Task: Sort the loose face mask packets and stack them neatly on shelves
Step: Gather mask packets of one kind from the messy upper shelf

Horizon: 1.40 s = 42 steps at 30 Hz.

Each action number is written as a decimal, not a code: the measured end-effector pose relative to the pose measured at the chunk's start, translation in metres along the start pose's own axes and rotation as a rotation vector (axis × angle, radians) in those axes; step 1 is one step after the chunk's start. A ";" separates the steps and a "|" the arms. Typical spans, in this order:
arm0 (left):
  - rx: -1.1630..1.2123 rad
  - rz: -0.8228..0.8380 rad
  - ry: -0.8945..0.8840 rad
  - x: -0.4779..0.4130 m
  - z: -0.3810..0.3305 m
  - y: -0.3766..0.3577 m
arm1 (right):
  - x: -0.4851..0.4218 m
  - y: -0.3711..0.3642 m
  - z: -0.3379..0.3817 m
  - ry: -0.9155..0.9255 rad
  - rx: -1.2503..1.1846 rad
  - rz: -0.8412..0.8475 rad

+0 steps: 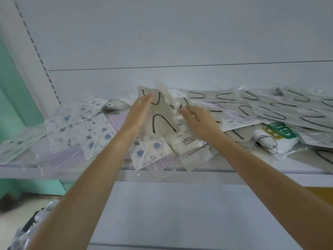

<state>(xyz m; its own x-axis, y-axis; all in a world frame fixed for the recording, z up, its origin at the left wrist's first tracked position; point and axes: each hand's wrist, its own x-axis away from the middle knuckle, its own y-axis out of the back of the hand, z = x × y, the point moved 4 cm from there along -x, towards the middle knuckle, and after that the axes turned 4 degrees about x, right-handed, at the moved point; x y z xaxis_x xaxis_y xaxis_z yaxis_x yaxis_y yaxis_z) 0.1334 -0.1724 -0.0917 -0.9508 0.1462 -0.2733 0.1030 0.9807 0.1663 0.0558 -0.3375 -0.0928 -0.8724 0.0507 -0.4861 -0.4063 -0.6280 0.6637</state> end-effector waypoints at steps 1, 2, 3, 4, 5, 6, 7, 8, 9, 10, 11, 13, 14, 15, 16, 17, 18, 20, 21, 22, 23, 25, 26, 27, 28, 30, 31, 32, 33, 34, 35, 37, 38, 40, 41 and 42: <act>0.035 0.020 0.025 -0.001 0.001 -0.005 | 0.003 -0.006 0.005 0.038 0.020 0.092; 0.030 0.013 0.037 -0.002 0.002 -0.008 | 0.006 -0.010 0.007 0.047 0.039 0.166; 0.001 -0.011 0.031 -0.003 0.003 -0.010 | 0.007 -0.012 0.006 0.043 0.040 0.199; -0.043 -0.025 0.017 -0.003 0.004 -0.011 | 0.006 -0.010 0.003 0.031 0.043 0.185; -0.059 -0.027 -0.001 -0.004 0.006 -0.011 | 0.005 -0.005 -0.003 0.012 0.109 0.148; -0.063 -0.018 -0.016 -0.004 0.008 -0.011 | 0.003 0.000 -0.012 -0.027 0.247 0.134; -0.064 -0.012 -0.025 -0.005 0.010 -0.010 | 0.003 0.006 -0.021 -0.088 0.402 0.171; -0.068 -0.007 -0.025 -0.005 0.011 -0.009 | 0.003 0.011 -0.031 -0.143 0.499 0.230; -0.065 0.000 -0.030 -0.005 0.010 -0.009 | 0.004 0.014 -0.038 -0.172 0.536 0.279; -0.058 0.008 -0.046 -0.006 0.009 -0.009 | 0.004 0.015 -0.043 -0.167 0.526 0.300; -0.051 0.007 -0.068 -0.006 0.008 -0.009 | 0.004 0.016 -0.044 -0.161 0.485 0.288; -0.075 -0.020 -0.087 -0.008 0.006 -0.011 | 0.001 0.017 -0.046 -0.176 0.424 0.179; -0.108 -0.034 -0.077 -0.007 0.006 -0.011 | -0.001 0.018 -0.045 -0.196 0.394 0.092; -0.135 -0.042 -0.062 -0.007 0.007 -0.010 | -0.003 0.021 -0.043 -0.220 0.343 -0.013; -0.140 -0.041 -0.055 -0.006 0.007 -0.010 | -0.004 0.022 -0.039 -0.240 0.269 -0.110; -0.125 -0.032 -0.062 -0.004 0.006 -0.010 | -0.004 0.025 -0.035 -0.238 0.184 -0.196; -0.099 -0.014 -0.070 -0.001 0.004 -0.011 | -0.005 0.026 -0.029 -0.214 0.101 -0.254; -0.040 0.041 -0.071 0.002 -0.001 -0.016 | -0.007 0.020 -0.013 -0.150 -0.038 -0.220; -0.005 0.060 -0.059 0.002 -0.003 -0.019 | -0.006 0.012 -0.003 -0.112 -0.081 -0.135; 0.019 0.063 -0.049 0.002 -0.003 -0.021 | -0.005 0.002 0.005 -0.084 -0.089 -0.025; 0.031 0.054 -0.048 0.003 -0.003 -0.022 | -0.003 -0.008 0.009 -0.067 -0.077 0.078; 0.020 0.028 -0.073 0.002 -0.002 -0.020 | -0.003 -0.014 0.008 -0.054 -0.068 0.134; 0.003 0.020 -0.091 0.001 -0.001 -0.017 | -0.006 -0.010 0.004 -0.053 -0.050 0.090; -0.001 0.016 -0.107 0.001 0.001 -0.013 | -0.009 -0.003 -0.002 -0.058 0.020 0.045; 0.005 0.013 -0.116 0.000 0.002 -0.008 | -0.012 0.003 -0.012 -0.090 0.168 0.043; 0.036 0.006 -0.104 -0.002 0.005 0.000 | -0.015 0.013 -0.034 -0.238 0.478 0.135; 0.049 -0.001 -0.107 -0.002 0.006 0.003 | -0.013 0.015 -0.044 -0.321 0.540 0.187; 0.048 -0.015 -0.119 -0.003 0.007 0.005 | -0.011 0.017 -0.050 -0.381 0.538 0.217; 0.030 -0.033 -0.129 -0.003 0.007 0.006 | -0.010 0.017 -0.052 -0.403 0.504 0.216; -0.007 -0.056 -0.129 -0.002 0.006 0.006 | -0.009 0.017 -0.052 -0.398 0.475 0.186; -0.049 -0.082 -0.120 -0.002 0.006 0.006 | -0.010 0.018 -0.052 -0.385 0.468 0.143; -0.102 -0.111 -0.101 -0.003 0.006 0.006 | -0.013 0.024 -0.049 -0.369 0.429 0.021; -0.115 -0.107 -0.104 -0.002 0.006 0.005 | -0.014 0.029 -0.048 -0.361 0.359 -0.056; -0.149 -0.082 -0.143 0.002 0.003 0.001 | -0.015 0.037 -0.044 -0.345 0.169 -0.204; -0.148 -0.070 -0.164 0.004 0.001 -0.002 | -0.015 0.040 -0.039 -0.329 0.101 -0.260; -0.122 -0.048 -0.176 0.006 -0.002 -0.006 | -0.016 0.041 -0.034 -0.310 0.049 -0.288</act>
<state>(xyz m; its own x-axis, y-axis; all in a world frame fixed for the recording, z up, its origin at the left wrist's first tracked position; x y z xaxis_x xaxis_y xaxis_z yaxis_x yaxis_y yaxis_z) 0.1268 -0.1779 -0.0926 -0.8870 0.1304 -0.4429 0.0124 0.9657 0.2594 0.0625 -0.3910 -0.0769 -0.7587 0.4545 -0.4667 -0.6513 -0.5167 0.5556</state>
